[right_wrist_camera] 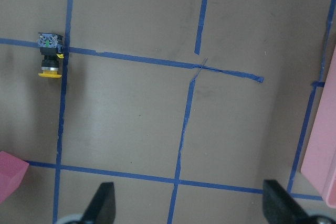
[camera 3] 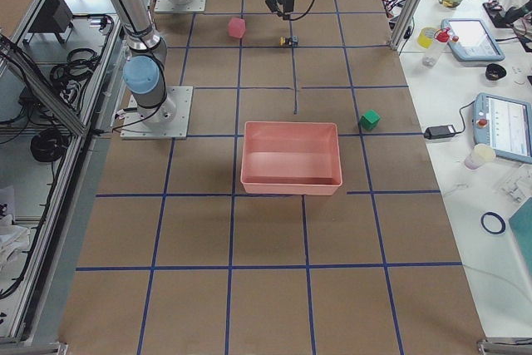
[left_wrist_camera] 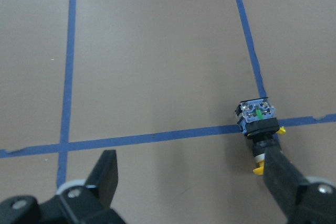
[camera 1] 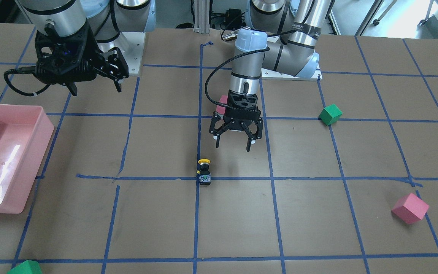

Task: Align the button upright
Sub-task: 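Grasp the lying switch with the left gripper, then rotate the switch upright with the left gripper and set it down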

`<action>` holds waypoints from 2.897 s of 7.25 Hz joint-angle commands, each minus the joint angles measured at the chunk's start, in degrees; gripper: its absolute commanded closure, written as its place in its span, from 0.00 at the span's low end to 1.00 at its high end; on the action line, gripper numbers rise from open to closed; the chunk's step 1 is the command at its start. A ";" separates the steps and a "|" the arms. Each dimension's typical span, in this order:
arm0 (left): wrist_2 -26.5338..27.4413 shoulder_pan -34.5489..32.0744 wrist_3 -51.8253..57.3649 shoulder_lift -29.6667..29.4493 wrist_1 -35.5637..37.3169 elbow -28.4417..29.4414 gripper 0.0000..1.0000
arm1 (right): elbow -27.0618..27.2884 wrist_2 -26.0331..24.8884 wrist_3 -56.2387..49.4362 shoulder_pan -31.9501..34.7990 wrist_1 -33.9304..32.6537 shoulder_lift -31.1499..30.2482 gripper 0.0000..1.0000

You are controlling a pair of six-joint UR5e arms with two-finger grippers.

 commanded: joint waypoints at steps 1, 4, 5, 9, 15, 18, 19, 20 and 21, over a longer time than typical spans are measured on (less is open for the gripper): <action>3.59 -3.96 -6.75 -6.97 4.48 2.10 0.02 | 0.40 0.31 -0.35 -0.06 -1.97 0.07 0.00; 7.04 -8.82 -10.82 -14.98 5.01 8.26 0.02 | 0.49 0.23 -0.35 -0.06 -2.06 0.07 0.00; 7.05 -8.82 -9.60 -16.91 9.45 8.01 0.02 | 0.57 0.31 -0.09 0.03 -2.06 0.07 0.00; 8.72 -9.35 -7.75 -19.39 11.61 8.01 0.10 | 0.49 0.22 -0.35 -0.06 -2.15 0.07 0.00; 7.49 -9.35 -7.13 -17.30 10.74 8.62 0.85 | 0.49 0.14 -0.44 -0.15 -2.15 0.07 0.00; 7.93 -8.13 -7.39 -12.12 -16.92 19.47 0.85 | 0.57 0.05 -0.70 -0.15 -2.15 0.07 0.00; 7.41 -6.55 -7.57 -10.45 -28.62 24.48 0.85 | 0.49 0.05 -0.70 -0.15 -2.15 0.07 0.00; 5.31 -4.53 -6.27 -9.21 -39.87 28.80 0.85 | 0.57 0.05 -0.70 -0.15 -2.15 0.07 0.00; 1.29 -2.77 -4.08 -8.59 -46.68 31.54 0.85 | 0.49 0.05 -0.70 -0.15 -2.15 0.07 0.00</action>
